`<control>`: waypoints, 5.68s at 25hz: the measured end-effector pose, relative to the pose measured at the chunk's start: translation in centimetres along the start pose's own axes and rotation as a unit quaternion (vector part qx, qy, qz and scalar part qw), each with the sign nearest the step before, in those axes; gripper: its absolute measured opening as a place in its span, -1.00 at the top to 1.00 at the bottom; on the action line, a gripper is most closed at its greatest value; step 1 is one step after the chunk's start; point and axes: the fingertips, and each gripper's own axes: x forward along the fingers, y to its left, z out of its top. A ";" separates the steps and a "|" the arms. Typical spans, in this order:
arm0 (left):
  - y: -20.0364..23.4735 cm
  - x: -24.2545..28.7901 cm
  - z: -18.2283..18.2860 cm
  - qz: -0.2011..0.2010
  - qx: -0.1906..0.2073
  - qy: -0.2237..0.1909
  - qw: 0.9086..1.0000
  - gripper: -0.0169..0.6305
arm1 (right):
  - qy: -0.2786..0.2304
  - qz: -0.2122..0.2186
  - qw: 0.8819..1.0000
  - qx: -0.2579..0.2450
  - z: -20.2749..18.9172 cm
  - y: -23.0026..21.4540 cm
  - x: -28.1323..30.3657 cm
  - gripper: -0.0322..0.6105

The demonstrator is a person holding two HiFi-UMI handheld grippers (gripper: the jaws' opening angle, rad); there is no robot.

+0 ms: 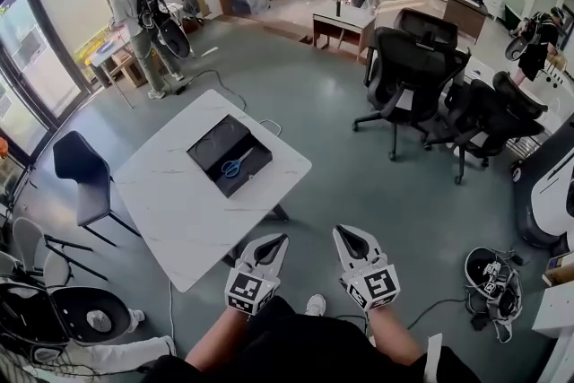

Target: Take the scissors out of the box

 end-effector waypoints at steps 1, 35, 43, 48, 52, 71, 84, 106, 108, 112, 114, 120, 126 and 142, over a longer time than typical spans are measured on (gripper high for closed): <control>-0.1 0.3 -0.1 0.000 -0.002 0.001 1.000 0.92 | 0.000 0.001 1.000 0.003 -0.1 -0.2 0.0 0.88; 18.6 10.7 0.9 0.015 -0.055 -0.011 0.998 0.92 | 0.018 0.033 0.999 -0.017 1.0 -6.0 20.7 0.88; 22.8 10.9 0.1 0.017 -0.052 -0.012 0.998 0.92 | 0.025 0.040 0.999 -0.026 0.6 -4.7 24.7 0.88; 24.3 10.0 -0.7 0.027 -0.069 -0.006 0.997 0.92 | 0.024 0.040 0.998 -0.031 1.1 -4.7 26.2 0.88; 25.3 9.9 -1.5 0.038 -0.087 0.001 0.995 0.92 | 0.027 0.052 0.998 -0.024 0.7 -3.9 27.0 0.88; 30.5 15.1 -0.5 0.142 -0.086 0.018 0.986 0.92 | 0.029 0.177 0.984 -0.013 0.0 -8.6 35.6 0.88; 33.9 16.1 -0.2 0.261 -0.085 0.041 0.961 0.92 | 0.018 0.293 0.956 0.012 0.0 -10.3 41.9 0.88; 33.9 13.5 -2.9 0.391 -0.111 0.096 0.909 0.92 | 0.051 0.434 0.899 0.034 -3.0 -7.4 44.2 0.88; 34.3 13.6 -3.4 0.383 -0.102 0.103 0.912 0.92 | 0.050 0.436 0.898 0.034 -2.8 -6.8 44.6 0.88; 34.7 14.1 -4.6 0.366 -0.086 0.126 0.918 0.92 | 0.054 0.439 0.896 0.029 -2.6 -6.1 45.5 0.88; 34.8 14.0 -5.2 0.363 -0.057 0.154 0.917 0.92 | 0.055 0.438 0.897 0.033 -2.8 -5.9 45.9 0.88; 35.4 13.9 -7.3 0.355 0.043 0.271 0.894 0.92 | 0.062 0.446 0.892 0.029 -3.4 -4.0 46.8 0.88; 36.2 13.6 -11.0 0.315 0.084 0.386 0.863 0.92 | 0.063 0.451 0.890 0.025 -3.4 -2.8 47.0 0.88; 37.3 13.8 -19.8 0.163 0.099 0.557 0.808 0.61 | 0.083 0.426 0.900 0.026 -4.8 -4.3 47.3 0.88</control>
